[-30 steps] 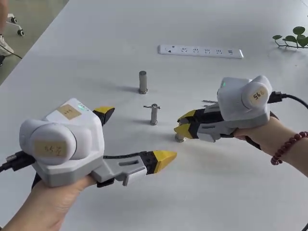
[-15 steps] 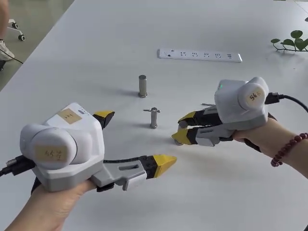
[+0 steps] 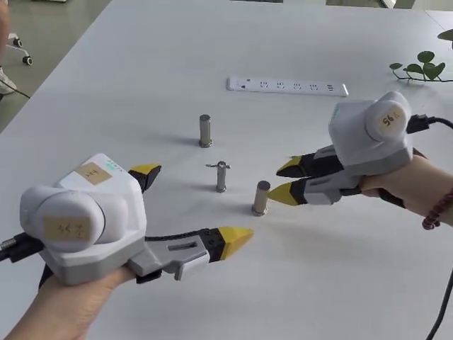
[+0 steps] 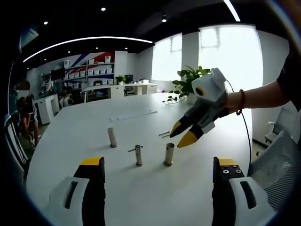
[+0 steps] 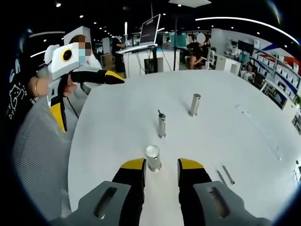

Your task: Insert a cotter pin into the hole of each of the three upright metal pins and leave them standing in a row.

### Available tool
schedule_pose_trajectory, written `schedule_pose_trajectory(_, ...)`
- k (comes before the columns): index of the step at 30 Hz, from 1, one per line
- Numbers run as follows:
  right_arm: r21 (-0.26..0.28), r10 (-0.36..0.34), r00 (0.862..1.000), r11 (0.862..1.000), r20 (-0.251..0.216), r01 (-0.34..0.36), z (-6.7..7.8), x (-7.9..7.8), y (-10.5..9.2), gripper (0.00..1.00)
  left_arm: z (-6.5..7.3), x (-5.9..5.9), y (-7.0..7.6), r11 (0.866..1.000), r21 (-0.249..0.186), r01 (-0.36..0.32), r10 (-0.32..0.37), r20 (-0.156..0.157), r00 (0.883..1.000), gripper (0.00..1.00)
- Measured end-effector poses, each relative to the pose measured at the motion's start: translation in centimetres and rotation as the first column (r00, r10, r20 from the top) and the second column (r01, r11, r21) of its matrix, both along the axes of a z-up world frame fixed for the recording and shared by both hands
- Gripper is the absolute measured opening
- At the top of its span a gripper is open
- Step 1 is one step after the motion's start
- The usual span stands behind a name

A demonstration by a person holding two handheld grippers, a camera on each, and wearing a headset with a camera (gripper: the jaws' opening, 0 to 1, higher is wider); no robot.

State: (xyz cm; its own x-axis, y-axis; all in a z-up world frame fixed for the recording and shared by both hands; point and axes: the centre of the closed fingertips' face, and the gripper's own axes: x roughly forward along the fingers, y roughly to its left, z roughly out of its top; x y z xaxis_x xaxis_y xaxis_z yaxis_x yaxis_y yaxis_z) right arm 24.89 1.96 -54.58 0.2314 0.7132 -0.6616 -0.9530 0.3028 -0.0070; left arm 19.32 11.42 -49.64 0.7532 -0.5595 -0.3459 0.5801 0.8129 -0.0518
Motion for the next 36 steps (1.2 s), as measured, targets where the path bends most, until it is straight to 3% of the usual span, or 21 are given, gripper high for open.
schedule_pose_trajectory(9, -0.101, -0.044, 0.999, 0.994, 0.003, 0.044, -0.7, 2.8, -3.0, 0.21, -0.1, 0.3, 0.3, 1.000, -0.005, -0.007, 0.007, -0.001, 1.000, 0.96)
schedule_pose_trajectory(20, -0.230, -0.057, 0.998, 0.971, 0.021, 0.060, -2.5, 5.6, -6.0, 0.18, -0.6, 0.5, 0.6, 1.000, 0.001, -0.010, 0.010, -0.011, 1.000, 0.96)
schedule_pose_trajectory(31, -0.255, -0.098, 0.995, 0.962, 0.008, 0.097, -4.4, 8.2, -7.1, 0.17, -1.1, 0.6, 0.5, 1.000, -0.005, -0.008, 0.008, -0.021, 1.000, 0.94)
schedule_pose_trajectory(36, -0.263, -0.117, 0.993, 0.958, 0.000, 0.113, -5.1, 8.9, -7.4, 0.16, -1.1, 0.6, 0.4, 1.000, -0.028, -0.012, 0.011, -0.020, 1.000, 0.93)
